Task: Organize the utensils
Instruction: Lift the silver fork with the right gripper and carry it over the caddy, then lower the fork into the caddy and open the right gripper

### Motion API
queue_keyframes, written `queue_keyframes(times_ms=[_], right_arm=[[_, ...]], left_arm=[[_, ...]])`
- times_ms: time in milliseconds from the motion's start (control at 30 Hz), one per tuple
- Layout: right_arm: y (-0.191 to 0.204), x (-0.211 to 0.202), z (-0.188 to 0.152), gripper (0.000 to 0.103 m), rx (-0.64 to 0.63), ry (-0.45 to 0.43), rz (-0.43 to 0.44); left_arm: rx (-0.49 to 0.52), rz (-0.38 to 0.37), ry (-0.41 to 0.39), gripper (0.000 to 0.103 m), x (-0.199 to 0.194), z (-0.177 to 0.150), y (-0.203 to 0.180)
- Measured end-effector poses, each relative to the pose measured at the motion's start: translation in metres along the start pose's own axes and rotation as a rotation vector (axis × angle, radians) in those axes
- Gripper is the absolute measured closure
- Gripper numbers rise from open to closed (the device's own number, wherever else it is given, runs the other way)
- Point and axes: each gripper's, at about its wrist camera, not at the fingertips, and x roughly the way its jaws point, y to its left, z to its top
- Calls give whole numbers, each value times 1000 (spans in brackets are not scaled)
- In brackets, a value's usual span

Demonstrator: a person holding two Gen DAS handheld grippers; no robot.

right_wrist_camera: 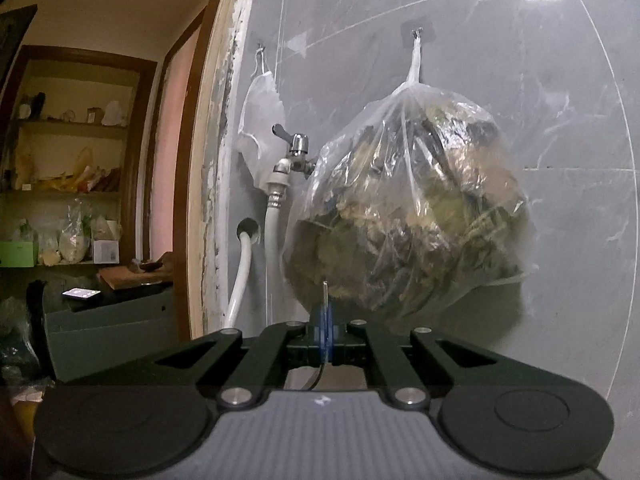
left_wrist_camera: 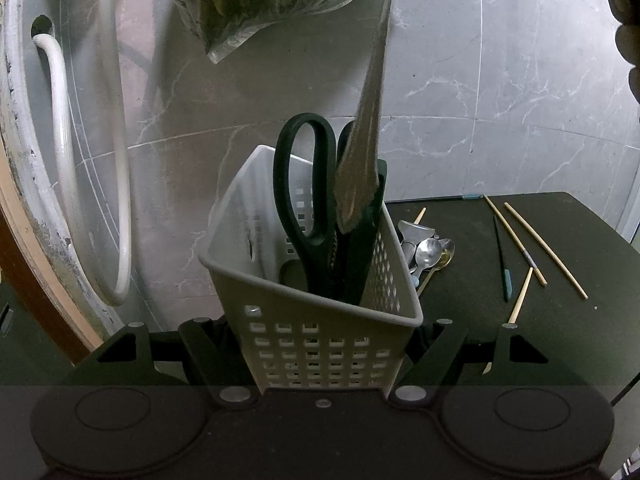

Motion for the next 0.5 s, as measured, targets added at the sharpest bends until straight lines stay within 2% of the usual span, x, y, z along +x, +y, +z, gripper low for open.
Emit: queue_keyframes(times_ms=[500], right_arm=[[7, 3, -17, 101, -36, 61, 1]], left_arm=[[-1, 1, 0, 26, 0, 0, 0]])
